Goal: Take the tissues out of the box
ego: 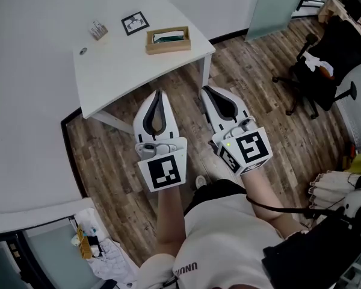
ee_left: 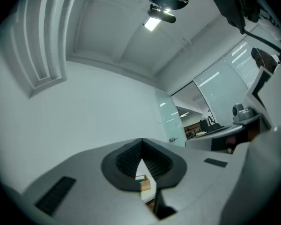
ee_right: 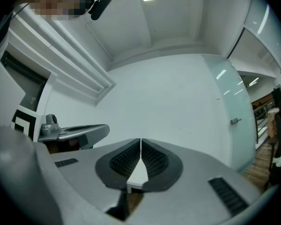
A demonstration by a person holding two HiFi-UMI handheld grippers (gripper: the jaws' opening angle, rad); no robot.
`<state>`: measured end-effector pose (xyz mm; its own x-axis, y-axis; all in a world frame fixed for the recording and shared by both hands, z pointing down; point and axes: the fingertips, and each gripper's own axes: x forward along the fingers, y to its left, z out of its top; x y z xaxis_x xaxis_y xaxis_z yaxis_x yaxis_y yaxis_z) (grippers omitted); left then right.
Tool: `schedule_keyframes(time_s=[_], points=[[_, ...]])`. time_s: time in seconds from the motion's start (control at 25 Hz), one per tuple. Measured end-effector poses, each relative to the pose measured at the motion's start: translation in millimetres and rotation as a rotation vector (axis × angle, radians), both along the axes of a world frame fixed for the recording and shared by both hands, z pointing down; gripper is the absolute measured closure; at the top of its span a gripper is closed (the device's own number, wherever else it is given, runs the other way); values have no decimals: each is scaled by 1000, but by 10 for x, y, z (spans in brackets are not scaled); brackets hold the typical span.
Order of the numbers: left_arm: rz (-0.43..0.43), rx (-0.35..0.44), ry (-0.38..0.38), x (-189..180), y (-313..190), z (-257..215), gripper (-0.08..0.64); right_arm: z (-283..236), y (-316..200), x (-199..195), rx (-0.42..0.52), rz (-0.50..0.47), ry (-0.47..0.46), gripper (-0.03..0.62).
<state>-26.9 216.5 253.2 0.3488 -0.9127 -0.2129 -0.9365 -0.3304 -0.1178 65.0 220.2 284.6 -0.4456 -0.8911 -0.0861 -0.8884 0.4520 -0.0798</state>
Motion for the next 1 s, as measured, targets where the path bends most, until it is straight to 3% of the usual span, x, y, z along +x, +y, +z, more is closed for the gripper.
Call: schedule_keyframes(time_s=[0.44,0.6,0.84,1.0], points=[[22,35,60,-179,-340,-165,548,3,-246,72,4,61,-23,569],[80,34,35,-88,-518,-146,548,27,-444,83,7,34,-52,569],[-20,17,2,-122,-976,-77,548,73,-953,82,-12,12,-59,570],[-38,-20,12,-146,-1291,16,548,187,-1309,72,-57,-14,-53,569]])
